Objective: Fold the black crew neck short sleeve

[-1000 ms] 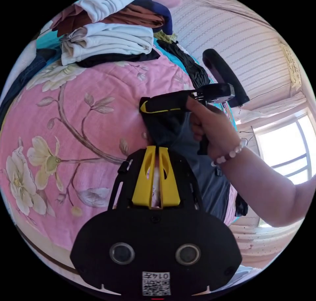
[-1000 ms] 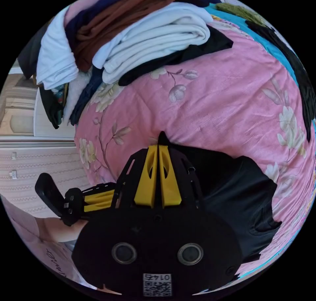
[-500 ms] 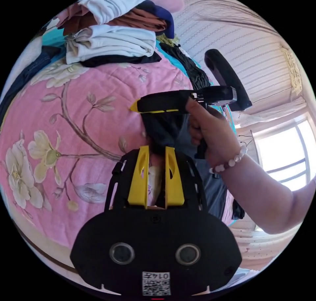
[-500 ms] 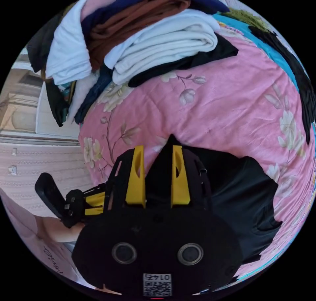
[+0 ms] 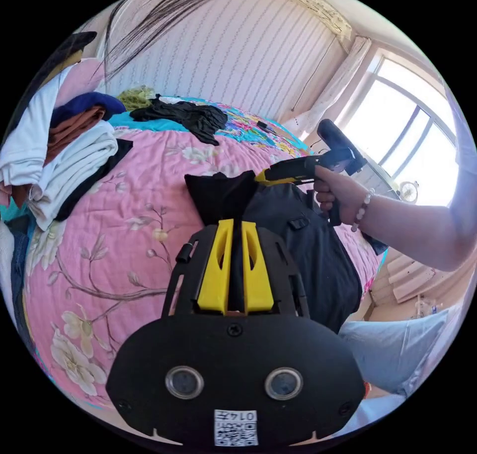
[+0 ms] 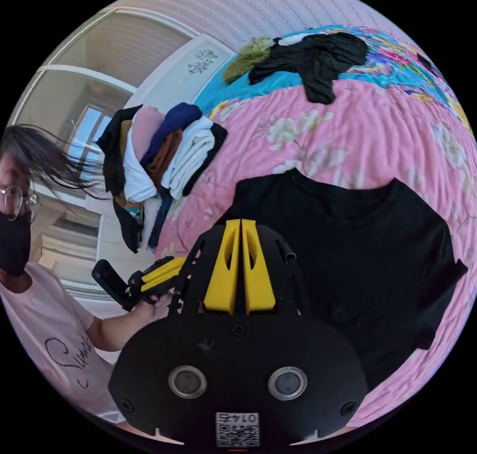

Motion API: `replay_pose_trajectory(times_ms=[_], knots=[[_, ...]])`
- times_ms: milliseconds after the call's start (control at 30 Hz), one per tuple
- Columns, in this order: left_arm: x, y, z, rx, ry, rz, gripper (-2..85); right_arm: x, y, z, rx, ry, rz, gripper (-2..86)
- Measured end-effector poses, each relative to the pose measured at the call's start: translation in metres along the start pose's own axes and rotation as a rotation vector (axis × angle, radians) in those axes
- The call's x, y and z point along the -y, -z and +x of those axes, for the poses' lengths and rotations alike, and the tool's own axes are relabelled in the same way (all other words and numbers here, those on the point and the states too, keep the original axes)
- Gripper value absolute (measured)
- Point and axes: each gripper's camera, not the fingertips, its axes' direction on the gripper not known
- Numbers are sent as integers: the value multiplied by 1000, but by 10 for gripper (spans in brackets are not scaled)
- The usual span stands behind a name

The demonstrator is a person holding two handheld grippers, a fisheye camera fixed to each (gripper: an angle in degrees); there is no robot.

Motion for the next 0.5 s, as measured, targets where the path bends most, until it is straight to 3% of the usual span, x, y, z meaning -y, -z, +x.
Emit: replay_pose_trajectory(times_ms=[233,433,500], knots=[[-10,-37,2,70,5,-105,63,-25,2,52,-130,-21,-66,23],[-22,-102,1,65,60,-264,55,28,-43,40,-38,217,-63,59],[-23,-106,5,109,50,-240,24,51,-83,45,-76,275,-164,47]])
